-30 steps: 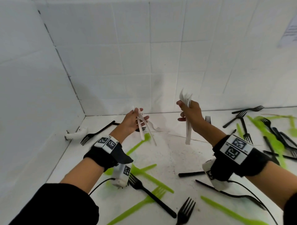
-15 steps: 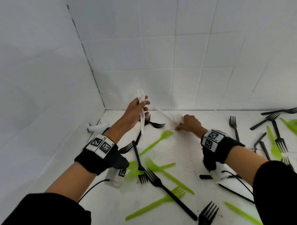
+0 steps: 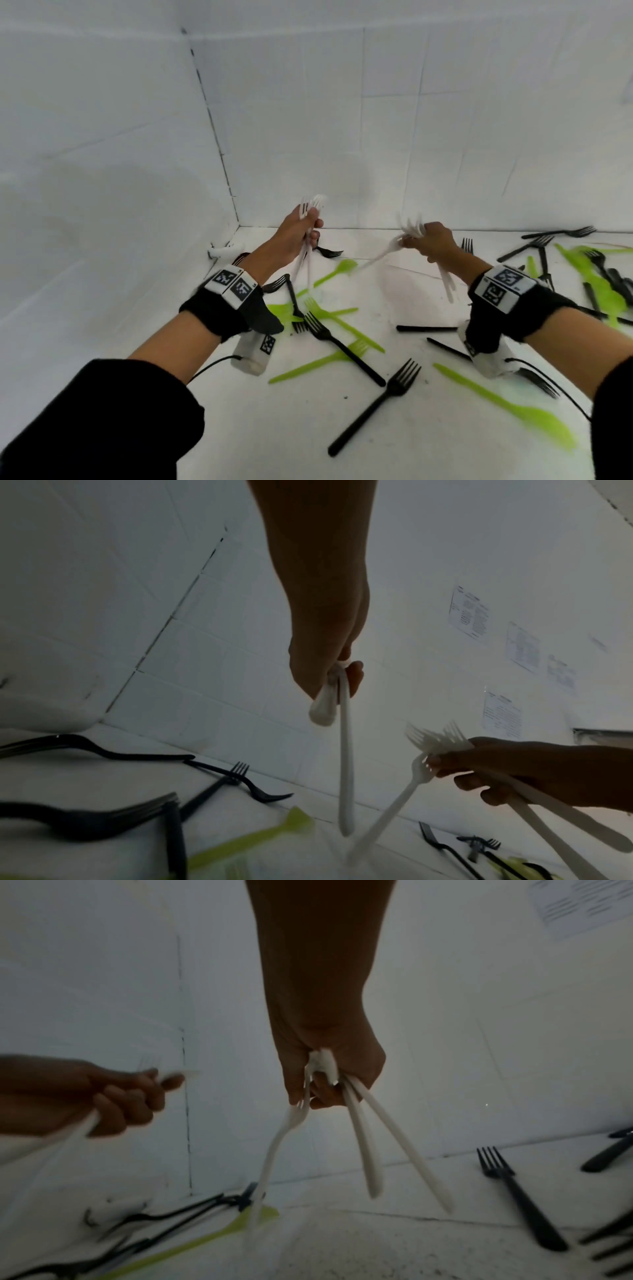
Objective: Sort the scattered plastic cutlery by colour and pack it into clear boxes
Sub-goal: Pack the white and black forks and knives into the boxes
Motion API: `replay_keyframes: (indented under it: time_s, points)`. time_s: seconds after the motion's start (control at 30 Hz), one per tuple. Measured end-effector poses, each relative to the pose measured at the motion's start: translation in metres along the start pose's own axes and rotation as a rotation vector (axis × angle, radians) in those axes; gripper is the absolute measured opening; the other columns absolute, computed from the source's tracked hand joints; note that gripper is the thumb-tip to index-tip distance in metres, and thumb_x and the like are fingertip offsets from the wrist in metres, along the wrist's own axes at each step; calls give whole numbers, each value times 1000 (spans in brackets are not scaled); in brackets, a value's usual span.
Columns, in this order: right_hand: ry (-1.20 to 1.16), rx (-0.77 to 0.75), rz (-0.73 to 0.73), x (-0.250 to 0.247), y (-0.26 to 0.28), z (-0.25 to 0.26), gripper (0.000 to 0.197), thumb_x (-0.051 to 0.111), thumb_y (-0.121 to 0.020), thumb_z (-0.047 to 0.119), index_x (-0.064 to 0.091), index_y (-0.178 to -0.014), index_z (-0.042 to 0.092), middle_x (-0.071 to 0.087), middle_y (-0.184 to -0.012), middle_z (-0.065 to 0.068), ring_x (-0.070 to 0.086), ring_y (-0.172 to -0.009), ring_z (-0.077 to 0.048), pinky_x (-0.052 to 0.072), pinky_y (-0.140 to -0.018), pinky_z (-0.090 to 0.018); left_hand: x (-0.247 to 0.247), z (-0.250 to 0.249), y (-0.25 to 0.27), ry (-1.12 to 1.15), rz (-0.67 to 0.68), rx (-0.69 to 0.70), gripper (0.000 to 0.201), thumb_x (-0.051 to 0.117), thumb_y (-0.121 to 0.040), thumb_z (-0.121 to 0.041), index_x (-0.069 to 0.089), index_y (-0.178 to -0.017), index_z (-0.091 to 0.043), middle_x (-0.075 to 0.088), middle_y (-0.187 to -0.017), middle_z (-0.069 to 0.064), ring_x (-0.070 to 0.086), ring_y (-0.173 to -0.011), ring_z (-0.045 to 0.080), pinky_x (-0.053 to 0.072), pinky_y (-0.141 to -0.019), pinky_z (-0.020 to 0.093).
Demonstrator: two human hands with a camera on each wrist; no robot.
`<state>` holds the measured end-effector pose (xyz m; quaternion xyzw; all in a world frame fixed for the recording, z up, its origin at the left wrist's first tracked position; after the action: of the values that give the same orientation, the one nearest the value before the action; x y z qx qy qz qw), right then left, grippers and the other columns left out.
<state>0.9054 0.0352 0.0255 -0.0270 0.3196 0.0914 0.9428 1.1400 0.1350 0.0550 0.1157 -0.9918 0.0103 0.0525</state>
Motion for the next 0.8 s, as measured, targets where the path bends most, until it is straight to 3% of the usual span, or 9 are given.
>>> replay_keyframes:
  time_s: [0.23,0.37,0.53,0.63,0.73,0.8]
  points:
    - [-323,-97,3,-60,88,0,19,69,-82,17,60,-92,3,44,-64,-4,39,-53,-12,28,-32,-13,60,20,70,-13,70,-157,19,41,-100,-18,56,-88,-13,50,-82,-2,49,-65,8,48,-54,19]
    - [-415,-144,47,-98,148,-11,18,68,-83,16,58,-93,4,41,-62,-3,38,-50,-9,26,-34,-14,121,33,124,116,145,-228,18,35,-101,-14,51,-94,-10,44,-76,0,47,-45,3,43,-45,14]
    - [-399,-87,171,-109,211,-51,19,69,-83,14,53,-74,9,38,-52,1,34,-40,-6,23,-33,-15,190,63,186,281,257,-403,21,29,-99,-14,50,-95,-14,52,-59,-3,45,-41,6,39,-42,13]
    - [-395,-36,240,-112,243,-89,25,69,-82,13,50,-67,11,38,-40,9,32,-33,-1,22,-33,-15,229,88,220,334,306,-515,24,29,-99,-24,47,-86,-15,51,-53,-5,46,-41,7,41,-43,14]
    - [-440,49,287,-111,267,-128,22,70,-82,12,50,-71,13,37,-50,5,31,-35,-2,22,-34,-15,257,113,248,402,306,-589,40,35,-97,-46,49,-77,-15,48,-53,-4,48,-42,7,43,-45,14]
    - [-490,116,306,-108,281,-148,21,71,-81,13,51,-74,13,38,-54,3,32,-35,-2,23,-33,-15,266,128,265,403,288,-600,33,41,-95,-44,48,-80,-15,48,-54,-4,49,-44,6,45,-47,14]
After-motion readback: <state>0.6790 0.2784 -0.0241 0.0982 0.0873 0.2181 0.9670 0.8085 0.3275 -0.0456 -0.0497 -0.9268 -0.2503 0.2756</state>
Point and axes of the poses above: each hand's wrist, its own y-axis away from the middle knuckle, its own x-axis out of the palm, z = x × y, the point moved 5 cm from there along -y, towards the middle knuckle
